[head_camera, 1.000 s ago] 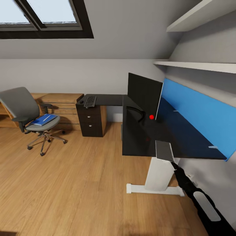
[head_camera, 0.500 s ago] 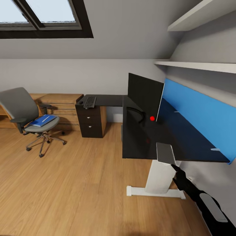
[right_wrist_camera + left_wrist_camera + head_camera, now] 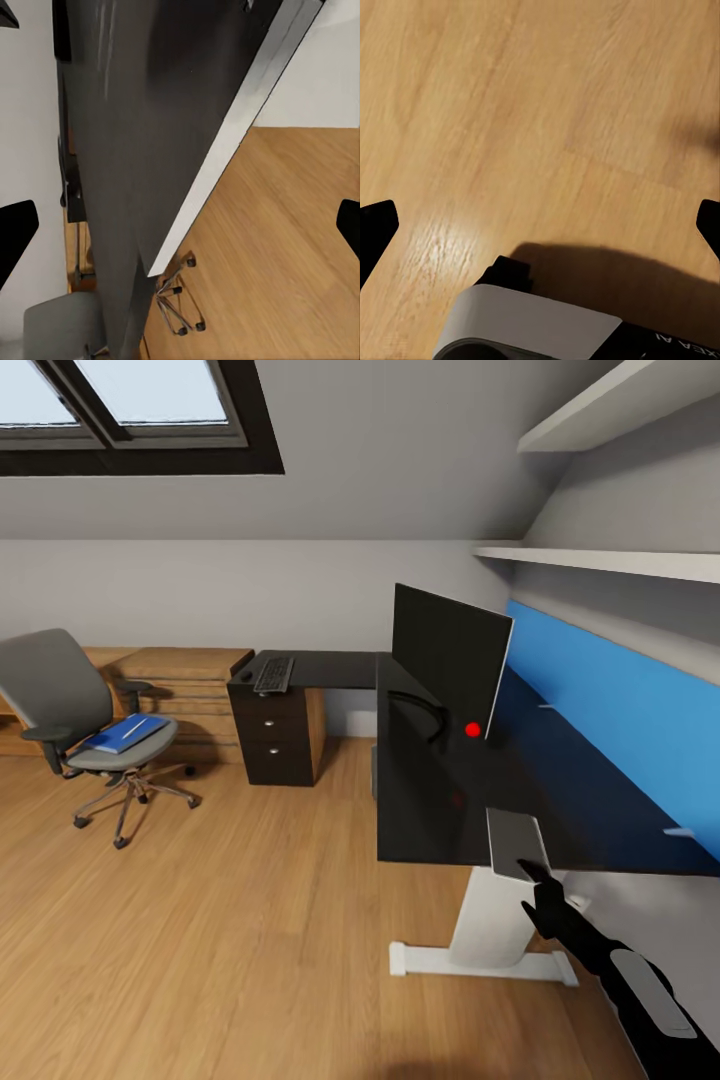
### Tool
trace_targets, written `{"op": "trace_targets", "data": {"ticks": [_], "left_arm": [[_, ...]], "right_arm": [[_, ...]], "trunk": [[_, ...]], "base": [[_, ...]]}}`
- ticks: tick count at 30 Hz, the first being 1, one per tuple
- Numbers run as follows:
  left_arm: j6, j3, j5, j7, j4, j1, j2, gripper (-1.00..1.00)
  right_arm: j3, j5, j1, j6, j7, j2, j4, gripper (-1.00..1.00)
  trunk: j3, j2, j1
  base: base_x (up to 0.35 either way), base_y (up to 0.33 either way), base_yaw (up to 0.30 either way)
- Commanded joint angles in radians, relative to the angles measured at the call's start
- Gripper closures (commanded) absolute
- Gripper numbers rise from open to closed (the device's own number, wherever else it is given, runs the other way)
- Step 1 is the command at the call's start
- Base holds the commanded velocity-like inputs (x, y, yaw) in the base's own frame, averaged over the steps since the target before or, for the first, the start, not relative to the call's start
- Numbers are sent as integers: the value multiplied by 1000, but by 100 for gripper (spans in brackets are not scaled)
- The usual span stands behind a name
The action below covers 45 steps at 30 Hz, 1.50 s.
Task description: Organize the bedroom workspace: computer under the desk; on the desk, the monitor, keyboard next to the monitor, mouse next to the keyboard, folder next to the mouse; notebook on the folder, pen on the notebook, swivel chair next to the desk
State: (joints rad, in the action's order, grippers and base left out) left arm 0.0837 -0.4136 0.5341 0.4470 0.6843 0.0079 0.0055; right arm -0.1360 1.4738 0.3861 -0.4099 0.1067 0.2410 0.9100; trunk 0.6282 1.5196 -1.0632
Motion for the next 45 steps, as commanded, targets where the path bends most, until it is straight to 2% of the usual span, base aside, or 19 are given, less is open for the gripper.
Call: {"op": "trace_targets", "data": {"ticks": [1, 5, 9, 10, 15, 18, 26, 45], "left_arm": [[6, -5, 11, 6, 1, 0, 1, -100], [5, -5, 11, 6, 0, 0, 1, -100], [6, -5, 11, 6, 1, 0, 1, -100], [7, -4, 12, 6, 4, 0, 1, -100], [7, -2, 12, 8, 40, 0, 1, -100], [7, -2, 12, 8, 50, 0, 1, -100], [6, -2, 12, 9, 56, 0, 0, -100], [7, 2, 14, 5, 52, 0, 2, -100]], "right_arm": [[-2, 3, 0, -6, 2, 0, 0, -100], [-4, 1, 0, -6, 1, 1, 0, -100], [-38, 0, 0, -6, -2, 17, -4, -100], [-49, 0, 1, -6, -3, 29, -6, -100], [-56, 0, 2, -6, -4, 42, -10, -100], [-57, 0, 2, -6, -4, 43, -11, -100], [-57, 2, 2, -6, -4, 44, -11, -100], [-54, 2, 2, -6, -5, 43, -12, -100]], "trunk": [[1, 0, 0], [1, 0, 0], [1, 0, 0], [1, 0, 0], [1, 0, 0], [1, 0, 0], [26, 56, -31], [26, 56, -31]], "base": [[60, 1, 0], [16, 0, 0], [3, 0, 0], [0, 0, 0], [0, 0, 0], [0, 0, 0], [0, 0, 0], [15, 11, 0]]}}
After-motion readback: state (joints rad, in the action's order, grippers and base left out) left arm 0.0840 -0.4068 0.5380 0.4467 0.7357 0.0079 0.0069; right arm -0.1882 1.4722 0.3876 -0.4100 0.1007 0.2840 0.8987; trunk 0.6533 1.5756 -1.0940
